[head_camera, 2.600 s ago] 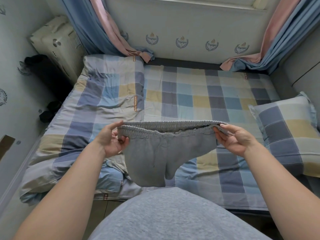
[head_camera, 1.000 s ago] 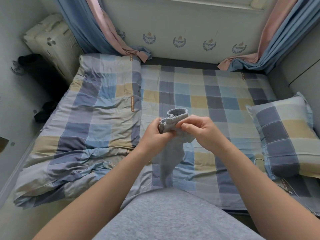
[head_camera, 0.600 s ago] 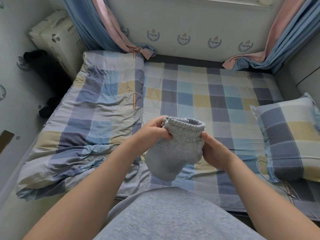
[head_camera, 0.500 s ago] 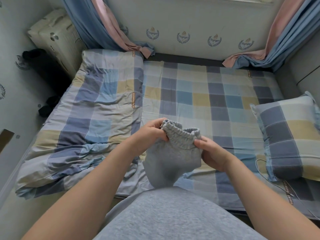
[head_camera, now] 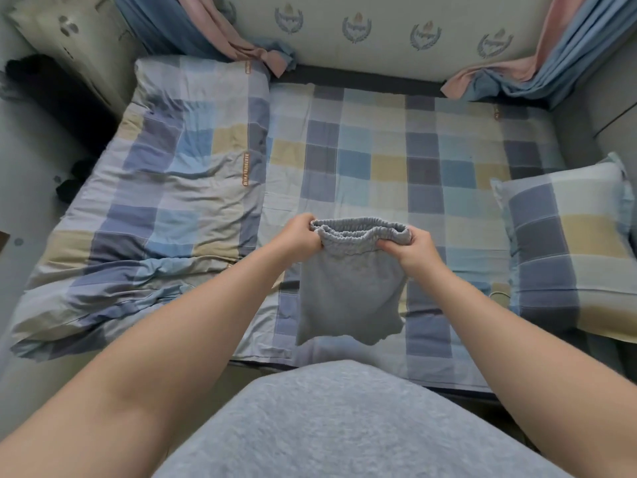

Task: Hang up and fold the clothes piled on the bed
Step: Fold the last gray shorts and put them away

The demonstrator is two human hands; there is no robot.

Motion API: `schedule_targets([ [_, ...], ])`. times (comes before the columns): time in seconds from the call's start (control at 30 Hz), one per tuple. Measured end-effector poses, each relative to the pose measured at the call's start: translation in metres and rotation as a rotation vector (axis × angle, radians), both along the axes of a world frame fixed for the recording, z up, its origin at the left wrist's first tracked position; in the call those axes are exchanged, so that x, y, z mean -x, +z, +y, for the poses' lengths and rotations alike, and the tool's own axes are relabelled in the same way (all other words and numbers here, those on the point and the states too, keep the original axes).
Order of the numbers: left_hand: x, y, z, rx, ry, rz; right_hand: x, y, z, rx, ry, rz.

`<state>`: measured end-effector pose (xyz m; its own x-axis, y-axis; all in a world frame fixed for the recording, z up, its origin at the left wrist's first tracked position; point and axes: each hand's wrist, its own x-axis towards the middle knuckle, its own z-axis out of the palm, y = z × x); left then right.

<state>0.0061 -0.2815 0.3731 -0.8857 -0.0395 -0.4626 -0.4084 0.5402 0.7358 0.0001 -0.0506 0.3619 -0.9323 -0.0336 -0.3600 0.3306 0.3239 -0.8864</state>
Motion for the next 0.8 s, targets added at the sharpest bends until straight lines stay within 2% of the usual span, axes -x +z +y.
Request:
schedule_targets([
  [0.2, 0.046, 0.031, 0.034, -0.032, 0.106, 0.180, 0.051, 0.034, 0.028, -0.137, -0.062, 0.204],
  [0.4, 0.049, 0.031, 0.054, -0.023, 0.107, 0.294, 0.050, 0.045, 0.050, -0.263, -0.093, 0.311],
  [0.57, 0.019, -0.031, 0.061, 0.118, 0.041, 0.163, 0.019, -0.010, 0.054, -0.410, -0.047, 0.189],
  [0.7, -0.026, -0.116, 0.065, 0.192, -0.023, -0.009, -0.029, -0.095, 0.053, -0.586, 0.034, -0.005],
  [0.8, -0.075, -0.189, 0.063, 0.233, -0.101, -0.169, -0.080, -0.169, 0.053, -0.629, 0.162, -0.182],
])
